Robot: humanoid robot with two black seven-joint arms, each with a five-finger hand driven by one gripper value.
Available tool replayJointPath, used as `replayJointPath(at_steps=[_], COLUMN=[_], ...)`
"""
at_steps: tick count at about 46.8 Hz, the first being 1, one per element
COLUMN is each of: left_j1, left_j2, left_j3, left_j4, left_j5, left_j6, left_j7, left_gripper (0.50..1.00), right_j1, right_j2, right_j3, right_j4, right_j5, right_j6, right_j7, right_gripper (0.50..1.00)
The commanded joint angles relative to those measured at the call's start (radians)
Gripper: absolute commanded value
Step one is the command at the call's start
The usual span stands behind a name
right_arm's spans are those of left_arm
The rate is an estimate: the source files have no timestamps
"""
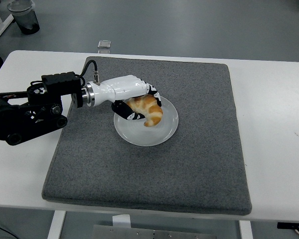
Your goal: Place the bread on the plate
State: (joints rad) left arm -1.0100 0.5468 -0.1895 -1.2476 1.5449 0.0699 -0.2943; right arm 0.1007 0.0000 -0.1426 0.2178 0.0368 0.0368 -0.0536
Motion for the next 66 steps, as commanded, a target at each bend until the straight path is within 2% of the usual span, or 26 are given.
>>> replayJointPath(at_steps=[1, 35, 40, 51, 52, 53, 54, 55, 57, 62, 65, 66], left_j1=[0.016, 0.059, 0.06, 0.074, 0.074, 0.074, 0.076, 0.076, 0.076, 0.076, 0.076, 0.076], left_j2=[-0.021, -0.031, -0.054, -0.059, -0.059, -0.059, -0.061, -0.062, -0.065, -0.067, -0.067, -0.067], left_j3=[0.001, 0.001, 0.001, -0.001, -0.001, -0.001, -0.002, -0.002, -0.002, -0.002, -0.004, -0.005], left_j4=[0.022, 0.079, 0.08, 0.082, 0.082, 0.082, 0.082, 0.082, 0.082, 0.082, 0.082, 0.082], left_j5=[0.02, 0.103, 0.103, 0.101, 0.101, 0.101, 0.1, 0.1, 0.098, 0.089, 0.084, 0.083], left_j6=[0.002, 0.008, 0.014, 0.018, 0.018, 0.018, 0.018, 0.019, 0.024, 0.027, 0.03, 0.03], left_j7=[-0.002, -0.002, -0.002, -0.002, -0.002, -0.002, -0.002, -0.002, -0.002, -0.002, -0.002, -0.002], left_gripper=[0.5, 0.5, 0.5, 0.5, 0.539, 0.635, 0.706, 0.739, 0.769, 0.925, 0.988, 0.99], right_j1=[0.001, -0.001, -0.001, -0.001, -0.001, -0.001, -0.001, -0.001, -0.001, -0.001, -0.001, -0.001], right_j2=[0.0, 0.0, 0.0, 0.0, 0.0, 0.0, 0.0, 0.0, 0.0, 0.0, 0.0, 0.0], right_j3=[0.0, -0.002, 0.0, -0.002, -0.002, 0.0, -0.002, 0.0, -0.002, -0.002, -0.002, -0.002], right_j4=[0.0, 0.0, 0.0, 0.0, 0.0, 0.0, 0.0, 0.0, 0.0, 0.0, 0.0, 0.0], right_j5=[0.0, 0.0, 0.0, 0.0, 0.0, 0.0, 0.0, 0.0, 0.0, 0.0, 0.0, 0.0], right_j6=[0.0, 0.0, 0.0, 0.0, 0.0, 0.0, 0.0, 0.0, 0.0, 0.0, 0.0, 0.0], right_j7=[0.0, 0.0, 0.0, 0.0, 0.0, 0.0, 0.0, 0.0, 0.0, 0.0, 0.0, 0.0], right_gripper=[0.932, 0.932, 0.932, 0.93, 0.932, 0.932, 0.932, 0.932, 0.93, 0.93, 0.93, 0.932])
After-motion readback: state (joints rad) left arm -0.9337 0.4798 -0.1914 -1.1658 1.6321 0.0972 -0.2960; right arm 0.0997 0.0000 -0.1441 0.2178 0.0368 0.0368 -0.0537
